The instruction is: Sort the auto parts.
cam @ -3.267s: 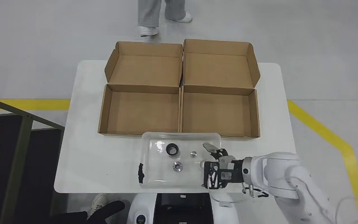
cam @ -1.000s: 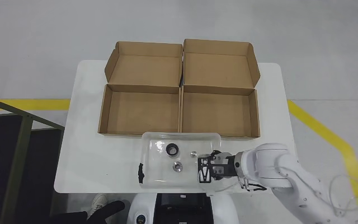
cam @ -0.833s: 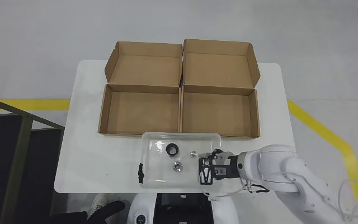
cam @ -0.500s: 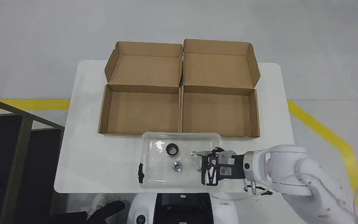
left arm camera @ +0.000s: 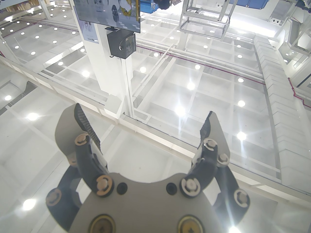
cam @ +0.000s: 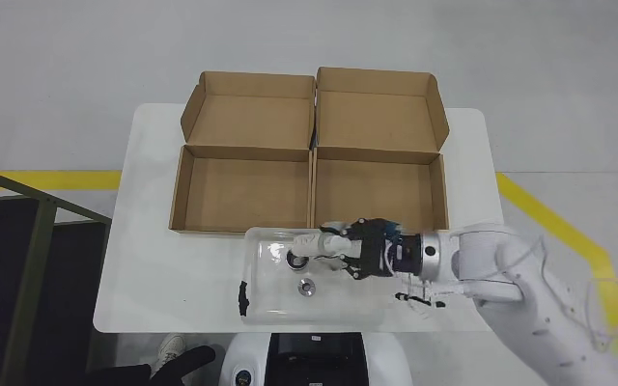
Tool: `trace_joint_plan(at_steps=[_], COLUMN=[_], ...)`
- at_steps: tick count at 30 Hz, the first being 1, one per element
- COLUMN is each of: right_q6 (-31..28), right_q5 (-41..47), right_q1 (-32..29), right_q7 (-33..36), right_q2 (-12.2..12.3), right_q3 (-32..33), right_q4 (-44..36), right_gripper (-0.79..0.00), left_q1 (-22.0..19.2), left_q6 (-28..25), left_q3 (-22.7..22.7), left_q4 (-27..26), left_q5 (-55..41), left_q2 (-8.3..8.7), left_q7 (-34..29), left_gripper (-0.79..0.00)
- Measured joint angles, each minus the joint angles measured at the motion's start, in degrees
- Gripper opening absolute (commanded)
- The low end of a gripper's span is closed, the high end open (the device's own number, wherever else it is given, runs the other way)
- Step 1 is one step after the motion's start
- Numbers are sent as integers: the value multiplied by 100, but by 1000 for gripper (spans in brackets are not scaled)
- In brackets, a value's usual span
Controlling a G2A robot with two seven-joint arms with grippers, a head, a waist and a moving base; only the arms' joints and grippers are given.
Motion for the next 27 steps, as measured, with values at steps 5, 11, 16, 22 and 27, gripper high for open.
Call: trace_joint_plan(at_steps=[5, 11, 16, 22, 27], right_q6=[248, 548, 743, 801, 703], right_q5=[170, 15, -108, -176, -304], right_q1=[368, 464, 466, 520, 494], right_q7=[-912, -1840, -2163, -2473, -2737], right_q2=[-141, -240, -290, -342, -376], right_q3=[-104, -19, 58, 172, 244], right_q4=[344, 376, 247, 110, -40], right_gripper=[-785, -785, -785, -785, -785], left_q1=[0, 0, 0, 0, 0], left_q6=[0, 0, 0, 0, 0], left_q3=[0, 0, 0, 0, 0], left_q4=[0, 0, 0, 0, 0], left_q5=[0, 0, 0, 0, 0], left_q2=[0, 0, 0, 0, 0], left_q7=[0, 0, 0, 0, 0], left_gripper=[0, 0, 0, 0, 0])
